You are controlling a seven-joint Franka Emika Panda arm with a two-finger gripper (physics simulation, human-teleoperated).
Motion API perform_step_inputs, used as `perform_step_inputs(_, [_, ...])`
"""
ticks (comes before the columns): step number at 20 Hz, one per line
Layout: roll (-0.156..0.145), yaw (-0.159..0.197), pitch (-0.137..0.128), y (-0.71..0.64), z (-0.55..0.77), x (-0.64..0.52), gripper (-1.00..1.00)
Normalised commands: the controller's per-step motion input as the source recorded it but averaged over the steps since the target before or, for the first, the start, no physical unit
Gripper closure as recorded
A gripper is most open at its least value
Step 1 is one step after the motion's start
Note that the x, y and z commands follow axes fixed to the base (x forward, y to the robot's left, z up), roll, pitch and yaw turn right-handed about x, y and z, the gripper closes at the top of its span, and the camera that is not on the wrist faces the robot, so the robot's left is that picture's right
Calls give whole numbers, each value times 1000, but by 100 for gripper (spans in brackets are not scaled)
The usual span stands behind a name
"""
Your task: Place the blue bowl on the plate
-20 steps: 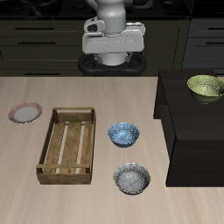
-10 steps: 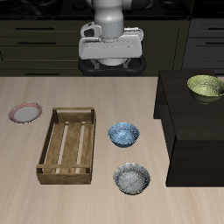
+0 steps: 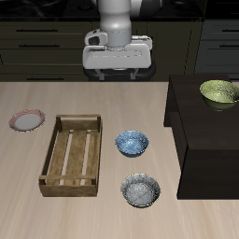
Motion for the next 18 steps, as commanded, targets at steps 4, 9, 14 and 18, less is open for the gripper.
perform_step_inputs(4, [-4, 11, -13, 14, -48, 161, -100])
perform_step_inputs(9, [-7, -5, 10, 4, -212, 211, -100])
perform_step_inputs(14, [14, 7, -7, 70, -320, 79, -100])
perform_step_inputs(18, [1, -11, 53, 24, -392, 122, -100])
